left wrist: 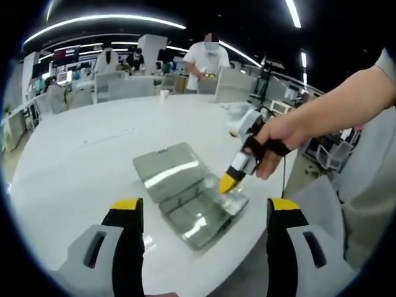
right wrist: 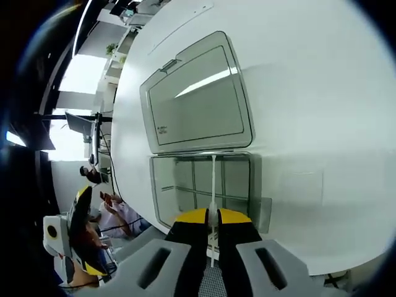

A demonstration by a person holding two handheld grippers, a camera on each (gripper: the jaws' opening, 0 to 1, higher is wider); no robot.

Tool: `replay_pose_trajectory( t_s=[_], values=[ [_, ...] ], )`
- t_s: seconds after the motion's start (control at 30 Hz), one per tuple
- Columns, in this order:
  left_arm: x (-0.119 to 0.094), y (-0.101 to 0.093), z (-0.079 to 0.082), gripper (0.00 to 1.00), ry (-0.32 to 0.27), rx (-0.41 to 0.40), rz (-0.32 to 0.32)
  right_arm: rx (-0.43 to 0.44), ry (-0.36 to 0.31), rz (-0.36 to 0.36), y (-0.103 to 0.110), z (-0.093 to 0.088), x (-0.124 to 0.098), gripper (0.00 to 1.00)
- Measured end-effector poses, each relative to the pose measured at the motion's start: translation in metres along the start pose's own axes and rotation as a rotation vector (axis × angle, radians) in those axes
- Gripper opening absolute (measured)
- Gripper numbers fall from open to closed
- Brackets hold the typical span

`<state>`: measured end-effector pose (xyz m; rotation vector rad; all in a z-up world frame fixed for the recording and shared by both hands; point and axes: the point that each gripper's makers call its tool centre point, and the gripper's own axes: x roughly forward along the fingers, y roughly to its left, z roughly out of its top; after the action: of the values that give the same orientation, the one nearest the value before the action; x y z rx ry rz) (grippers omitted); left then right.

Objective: Insert the divider into the dual guide fixture by aligning both edges with the guide slots and pushing it downward to the bottom, including one-sided entry, uneven engagement, binding, and posture correction.

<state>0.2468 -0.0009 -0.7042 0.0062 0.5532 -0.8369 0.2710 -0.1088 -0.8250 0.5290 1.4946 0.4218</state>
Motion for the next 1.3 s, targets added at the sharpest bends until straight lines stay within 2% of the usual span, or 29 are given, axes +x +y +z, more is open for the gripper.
replay_pose_trajectory(
  t_s=[0.23,0.5,1.3],
  values=[
    [0.002,-0.017,-0.007,0.80,0.035,0.018,-0.071,-0.016,0.005,-0.019,-0.002,0.002,0.001,0.00],
    [0.004,-0.029,-0.012,0.81,0.063,0.031,-0.118,-0.035,0.013,-0.046,-0.004,0.003,0.001,0.00],
    [0.003,-0.028,-0.012,0.81,0.063,0.026,-0.117,-0.010,0.043,-0.074,0.004,0.000,0.000,0.00]
  ],
)
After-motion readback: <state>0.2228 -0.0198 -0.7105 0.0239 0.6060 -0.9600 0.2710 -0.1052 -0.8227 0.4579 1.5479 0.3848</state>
